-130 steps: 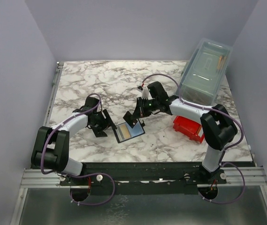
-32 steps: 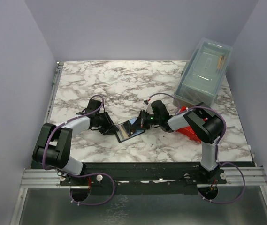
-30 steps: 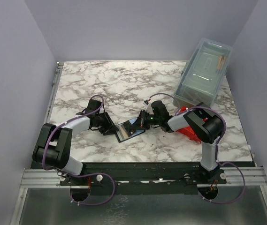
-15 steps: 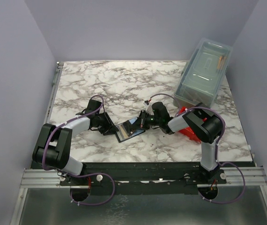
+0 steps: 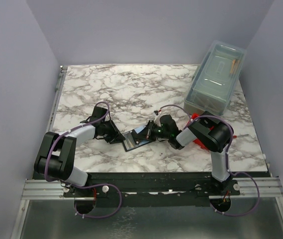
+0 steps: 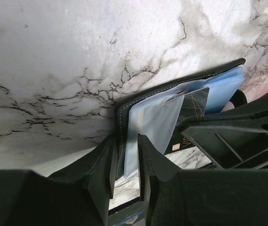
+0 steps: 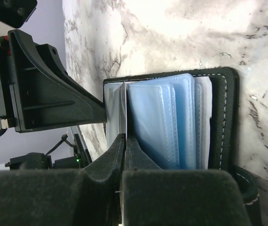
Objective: Put the credit cards into the card holder
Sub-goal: Insert the credit card into the card holder.
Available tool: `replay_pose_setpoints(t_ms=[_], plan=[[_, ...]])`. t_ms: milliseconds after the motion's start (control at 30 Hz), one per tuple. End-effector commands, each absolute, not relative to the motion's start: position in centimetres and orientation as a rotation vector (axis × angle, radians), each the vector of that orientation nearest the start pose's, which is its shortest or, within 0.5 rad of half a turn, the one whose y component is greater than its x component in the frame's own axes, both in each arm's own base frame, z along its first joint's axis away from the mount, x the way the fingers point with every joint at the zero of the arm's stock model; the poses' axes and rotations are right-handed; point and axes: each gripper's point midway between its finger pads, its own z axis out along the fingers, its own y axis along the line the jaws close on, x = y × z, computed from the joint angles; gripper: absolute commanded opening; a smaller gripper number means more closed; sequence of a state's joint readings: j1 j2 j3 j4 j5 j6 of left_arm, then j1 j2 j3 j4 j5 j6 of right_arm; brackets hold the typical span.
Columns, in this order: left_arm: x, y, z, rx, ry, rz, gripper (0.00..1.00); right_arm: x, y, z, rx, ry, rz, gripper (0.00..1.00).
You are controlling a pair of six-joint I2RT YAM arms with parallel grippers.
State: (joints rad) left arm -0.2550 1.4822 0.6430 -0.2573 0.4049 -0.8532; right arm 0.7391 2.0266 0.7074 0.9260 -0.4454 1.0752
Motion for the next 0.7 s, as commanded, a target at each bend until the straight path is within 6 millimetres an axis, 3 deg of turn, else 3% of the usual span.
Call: replay_pose_setpoints(t_ms=[0,67,267,400,667], plan=[[23.6,-16.2,0.4,-0.725,2.792,-0.782,0.3,24.8,38.4,1.3,0.036,2.375,1.452,0.04],[23.7,-16.2,0.6,-0.715,2.789,-0.786,0.29,25.2,37.9,0.5,0.022,2.449,1.325,0.16],[23.0,-15.9,0.4,-0.705,2.808,-0.763,0.31,24.8,35.6,-1.0,-0.049,2.612,1.049,0.35],[22.2,-15.9,0.3,-0.704,2.836,-0.771,0.35,24.5,34.3,-1.5,-0.09,2.669,0.905,0.4],[21.4,-15.7,0.8,-0.693,2.846,-0.773,0.46,25.3,33.3,0.7,-0.238,2.629,0.758,0.46]])
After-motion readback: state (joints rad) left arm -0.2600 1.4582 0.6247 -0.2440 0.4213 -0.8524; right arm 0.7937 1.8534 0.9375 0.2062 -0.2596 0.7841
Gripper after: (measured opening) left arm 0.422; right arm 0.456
